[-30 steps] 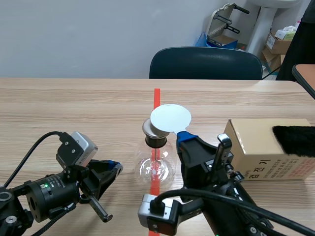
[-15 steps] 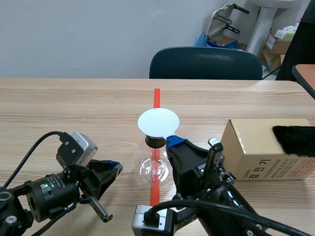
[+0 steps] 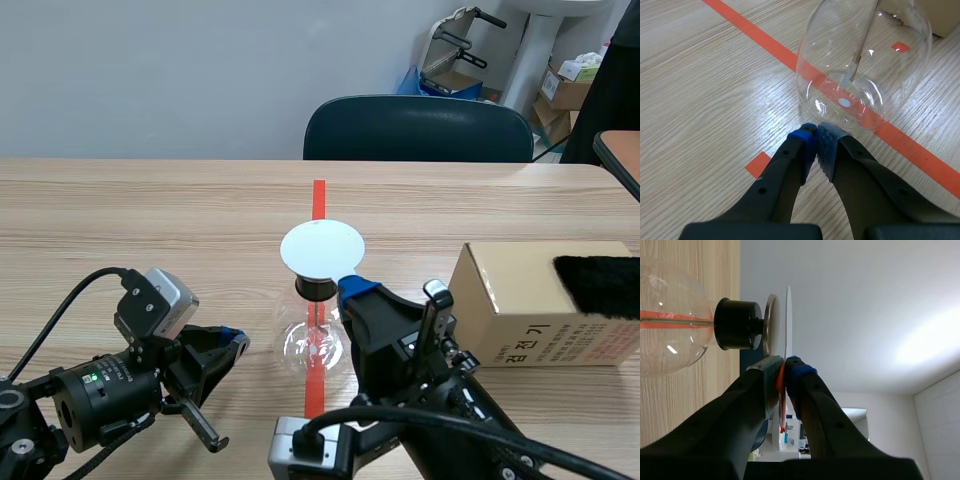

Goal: Do the electroscope experiment

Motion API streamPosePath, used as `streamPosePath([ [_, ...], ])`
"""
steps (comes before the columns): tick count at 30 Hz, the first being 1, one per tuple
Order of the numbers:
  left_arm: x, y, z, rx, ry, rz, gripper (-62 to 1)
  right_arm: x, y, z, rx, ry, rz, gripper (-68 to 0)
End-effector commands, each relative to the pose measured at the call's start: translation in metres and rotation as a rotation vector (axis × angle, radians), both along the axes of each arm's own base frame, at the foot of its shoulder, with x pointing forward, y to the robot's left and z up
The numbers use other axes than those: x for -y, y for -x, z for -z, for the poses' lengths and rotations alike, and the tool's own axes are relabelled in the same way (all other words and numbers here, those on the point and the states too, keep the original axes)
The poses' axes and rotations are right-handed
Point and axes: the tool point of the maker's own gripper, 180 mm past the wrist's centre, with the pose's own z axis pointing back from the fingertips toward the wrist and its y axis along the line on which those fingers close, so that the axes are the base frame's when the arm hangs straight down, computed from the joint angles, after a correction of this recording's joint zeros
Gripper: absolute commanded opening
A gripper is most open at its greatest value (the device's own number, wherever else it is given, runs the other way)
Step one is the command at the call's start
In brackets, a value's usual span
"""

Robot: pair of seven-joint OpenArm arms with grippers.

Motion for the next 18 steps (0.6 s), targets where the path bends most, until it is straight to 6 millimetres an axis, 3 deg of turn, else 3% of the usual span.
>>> streamPosePath([
  [1, 0.004, -0.005, -0.008, 0.022, 0.023, 0.002, -58.2, 0.002, -0.005, -0.012, 0.04, -0.011, 0.006, -66.5],
  [12, 0.005, -0.004, -0.008, 0.021, 0.025, 0.004, -58.2, 0.003, -0.006, -0.012, 0.04, -0.012, 0.016, -66.5],
  [18, 0.004, -0.004, -0.008, 0.021, 0.024, 0.004, -58.2, 0.018, -0.014, -0.013, 0.042, -0.017, 0.108, -66.5],
])
